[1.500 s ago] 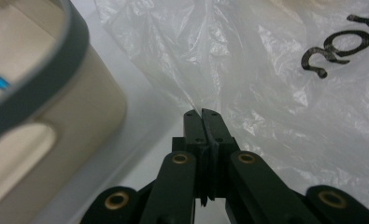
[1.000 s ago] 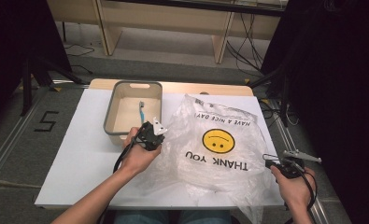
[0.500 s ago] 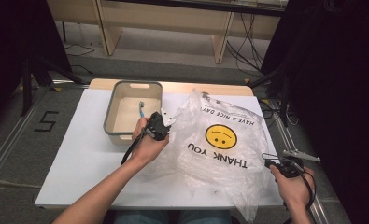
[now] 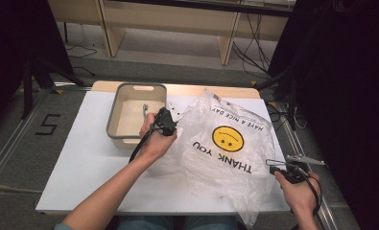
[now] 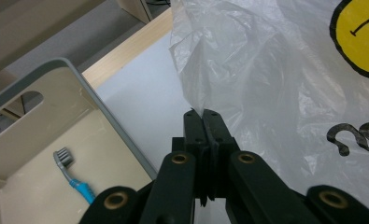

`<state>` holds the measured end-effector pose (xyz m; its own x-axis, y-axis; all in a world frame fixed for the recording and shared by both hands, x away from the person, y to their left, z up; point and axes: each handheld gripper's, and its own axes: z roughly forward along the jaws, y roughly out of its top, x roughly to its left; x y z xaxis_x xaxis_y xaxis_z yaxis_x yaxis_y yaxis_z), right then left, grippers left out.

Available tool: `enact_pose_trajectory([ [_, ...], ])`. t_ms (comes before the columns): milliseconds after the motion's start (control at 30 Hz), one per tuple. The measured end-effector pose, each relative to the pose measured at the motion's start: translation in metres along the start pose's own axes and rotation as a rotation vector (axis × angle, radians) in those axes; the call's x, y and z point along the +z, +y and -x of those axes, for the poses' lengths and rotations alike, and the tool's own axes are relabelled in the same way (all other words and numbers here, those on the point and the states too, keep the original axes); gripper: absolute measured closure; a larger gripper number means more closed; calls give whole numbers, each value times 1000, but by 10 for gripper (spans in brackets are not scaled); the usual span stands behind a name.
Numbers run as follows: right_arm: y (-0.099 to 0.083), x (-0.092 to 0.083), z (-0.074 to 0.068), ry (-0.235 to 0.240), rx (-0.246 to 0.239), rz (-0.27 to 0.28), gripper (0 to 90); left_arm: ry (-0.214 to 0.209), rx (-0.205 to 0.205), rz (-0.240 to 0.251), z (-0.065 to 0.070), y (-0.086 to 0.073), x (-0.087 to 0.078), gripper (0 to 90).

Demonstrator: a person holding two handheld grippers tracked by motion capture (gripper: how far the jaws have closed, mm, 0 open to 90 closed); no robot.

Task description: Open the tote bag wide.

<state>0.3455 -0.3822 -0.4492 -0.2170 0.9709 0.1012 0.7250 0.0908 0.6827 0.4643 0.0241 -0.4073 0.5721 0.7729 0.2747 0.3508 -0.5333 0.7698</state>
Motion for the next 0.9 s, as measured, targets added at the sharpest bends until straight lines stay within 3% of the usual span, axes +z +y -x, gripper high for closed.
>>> enact_pose_trajectory([
  [467,-1,6,-7,11,-34,-56,891,35,6,-7,-5,6,16,861],
  [633,0,6,-10,5,-67,-52,724,35,18,25,-5,6,14,592],
  [667,1,3,-11,-3,-79,-26,628,32,22,30,-5,7,12,508],
  [733,1,1,-12,-13,-84,-17,581,27,20,38,-3,7,7,477],
  [900,5,-11,-20,-42,-163,84,453,7,28,64,2,7,-11,386],
])
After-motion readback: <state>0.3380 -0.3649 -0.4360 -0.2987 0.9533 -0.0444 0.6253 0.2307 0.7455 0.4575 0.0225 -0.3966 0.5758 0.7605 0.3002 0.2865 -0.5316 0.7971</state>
